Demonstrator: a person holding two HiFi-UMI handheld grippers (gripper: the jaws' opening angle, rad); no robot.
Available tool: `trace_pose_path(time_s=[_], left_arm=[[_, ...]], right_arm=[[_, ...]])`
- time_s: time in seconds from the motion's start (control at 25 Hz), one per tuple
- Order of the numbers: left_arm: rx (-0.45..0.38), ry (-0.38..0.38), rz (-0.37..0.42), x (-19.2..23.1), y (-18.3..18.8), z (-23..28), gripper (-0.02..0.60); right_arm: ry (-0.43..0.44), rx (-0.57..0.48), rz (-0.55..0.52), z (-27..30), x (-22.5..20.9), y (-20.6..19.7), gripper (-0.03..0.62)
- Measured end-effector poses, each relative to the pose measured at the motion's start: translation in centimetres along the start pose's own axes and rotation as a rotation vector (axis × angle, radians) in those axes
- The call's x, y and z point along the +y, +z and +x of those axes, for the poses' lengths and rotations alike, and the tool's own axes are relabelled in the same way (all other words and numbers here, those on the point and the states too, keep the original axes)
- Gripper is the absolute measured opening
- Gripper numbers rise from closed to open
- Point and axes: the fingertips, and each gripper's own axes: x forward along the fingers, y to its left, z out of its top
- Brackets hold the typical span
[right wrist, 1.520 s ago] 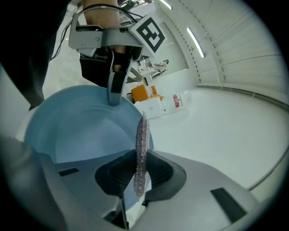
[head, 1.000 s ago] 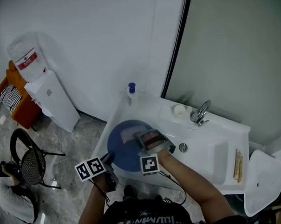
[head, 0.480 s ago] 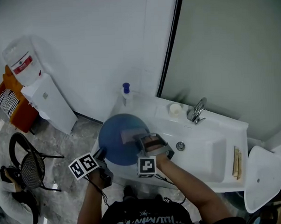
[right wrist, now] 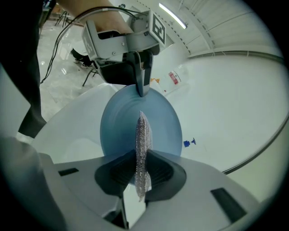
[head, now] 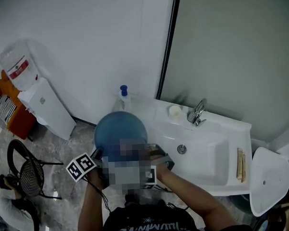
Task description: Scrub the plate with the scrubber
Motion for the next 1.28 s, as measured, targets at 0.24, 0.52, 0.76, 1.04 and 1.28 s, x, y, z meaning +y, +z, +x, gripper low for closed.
trace_pose_path(time_s=[0.24,0.52,0.76,1.04,1.28], left_arm=[[-0.007,0.012,-0.008,0.2,0.2,0.4,0.038],[0.003,0.033,0.018,1.2,-0.3,0.1,0.038],[0.025,0.048,0.007,2.5,-0.8,-0.3,0.038],[0.094,0.077,0.041,4.2,-2.4,-0.5,0.038],[0.144,0.091,0.049,5.6,-2.8,-0.3,0.038]], right_arm=[[0.099,-0.063,0.122,-0.8,1.4,1.6,0.074],[0.102,-0.113,0.191,-1.9,0.8,2.9,0.074],[-0.005,-0.165,0.239,-2.8,-2.7,3.8,0.074],[-0.052,-0.133,0.300,-2.6,-5.4,2.5,0.074],[-0.045,-0.097,0.320,-1.6,-4.9,1.4,0.074]])
